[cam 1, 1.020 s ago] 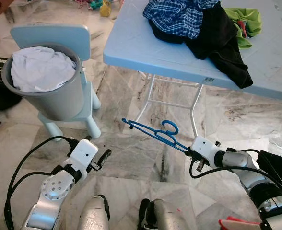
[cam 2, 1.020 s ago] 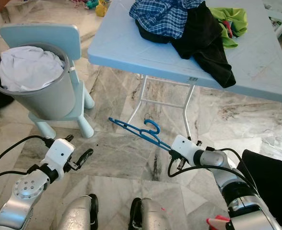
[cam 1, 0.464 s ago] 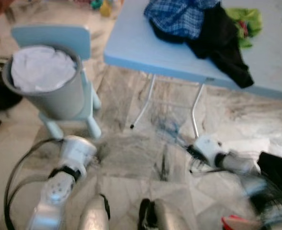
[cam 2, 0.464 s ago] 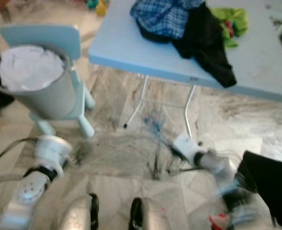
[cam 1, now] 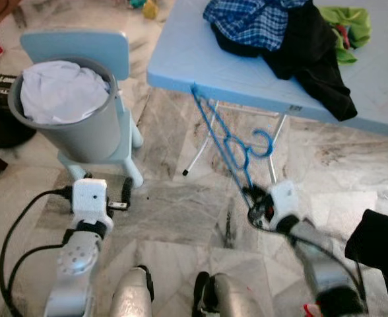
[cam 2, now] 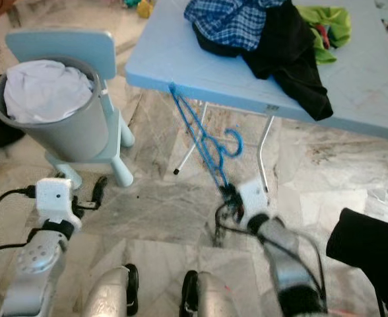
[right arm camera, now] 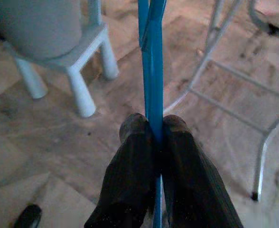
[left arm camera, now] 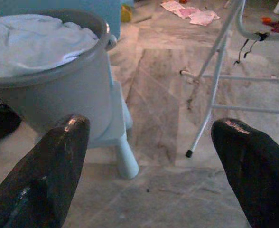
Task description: Hang hanger
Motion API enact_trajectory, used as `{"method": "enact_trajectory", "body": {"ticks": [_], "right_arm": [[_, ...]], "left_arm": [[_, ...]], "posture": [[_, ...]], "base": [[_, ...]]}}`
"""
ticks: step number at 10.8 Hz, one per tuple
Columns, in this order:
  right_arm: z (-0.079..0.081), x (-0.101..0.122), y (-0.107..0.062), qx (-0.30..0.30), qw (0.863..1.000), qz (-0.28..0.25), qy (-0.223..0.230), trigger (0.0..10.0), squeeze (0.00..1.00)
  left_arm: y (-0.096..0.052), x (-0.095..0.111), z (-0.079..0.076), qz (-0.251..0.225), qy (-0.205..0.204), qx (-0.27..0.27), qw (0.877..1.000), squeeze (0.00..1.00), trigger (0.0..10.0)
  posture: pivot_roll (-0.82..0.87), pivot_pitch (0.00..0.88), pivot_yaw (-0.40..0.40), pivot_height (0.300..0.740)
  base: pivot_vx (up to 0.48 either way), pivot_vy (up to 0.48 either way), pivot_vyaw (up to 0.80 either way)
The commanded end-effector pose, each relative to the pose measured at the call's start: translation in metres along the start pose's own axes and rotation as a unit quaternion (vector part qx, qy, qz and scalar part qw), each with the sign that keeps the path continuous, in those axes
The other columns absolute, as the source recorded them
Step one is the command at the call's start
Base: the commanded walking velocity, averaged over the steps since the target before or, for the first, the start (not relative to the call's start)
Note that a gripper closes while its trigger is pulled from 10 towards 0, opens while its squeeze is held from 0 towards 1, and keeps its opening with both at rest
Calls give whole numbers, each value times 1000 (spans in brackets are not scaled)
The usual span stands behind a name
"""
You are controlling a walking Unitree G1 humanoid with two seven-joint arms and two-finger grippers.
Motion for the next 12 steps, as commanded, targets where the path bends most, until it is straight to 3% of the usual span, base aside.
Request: {"method": "enact_trajectory", "body": {"ticks": [1,5,9,12], "right_arm": [[-7,5,-4,-28,999,-17,6,10000,0],[-7,16,-12,-55,997,-47,14,10000,0],[-11,34,-2,-104,991,-77,31,10000,0],[-13,38,-5,-126,988,-89,33,10000,0]], "left_arm": [[-4,-1,1,5,-1,5,1000,0,10000],[-3,-1,3,5,-1,10,1000,0,10000],[7,8,13,-13,6,31,999,0,10000],[4,9,17,-18,14,48,999,0,10000]], "posture": [[133,226,-91,740],[127,224,-95,740],[125,210,-98,740],[122,217,-92,740]], "base": [[0,435,0],[0,469,0],[0,480,0],[0,480,-669]]}}
Point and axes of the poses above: a point about 5 cm out from each wrist's last joint towards the gripper, its own y axis pointing out of the wrist towards the gripper, its own x axis along the axis of the wrist's last joint, z = x × y, the point moved 5 cm from there along y, pointing out of the wrist towards the gripper, and after that the axes turned 2 degrees about y, right-handed, at the moved point
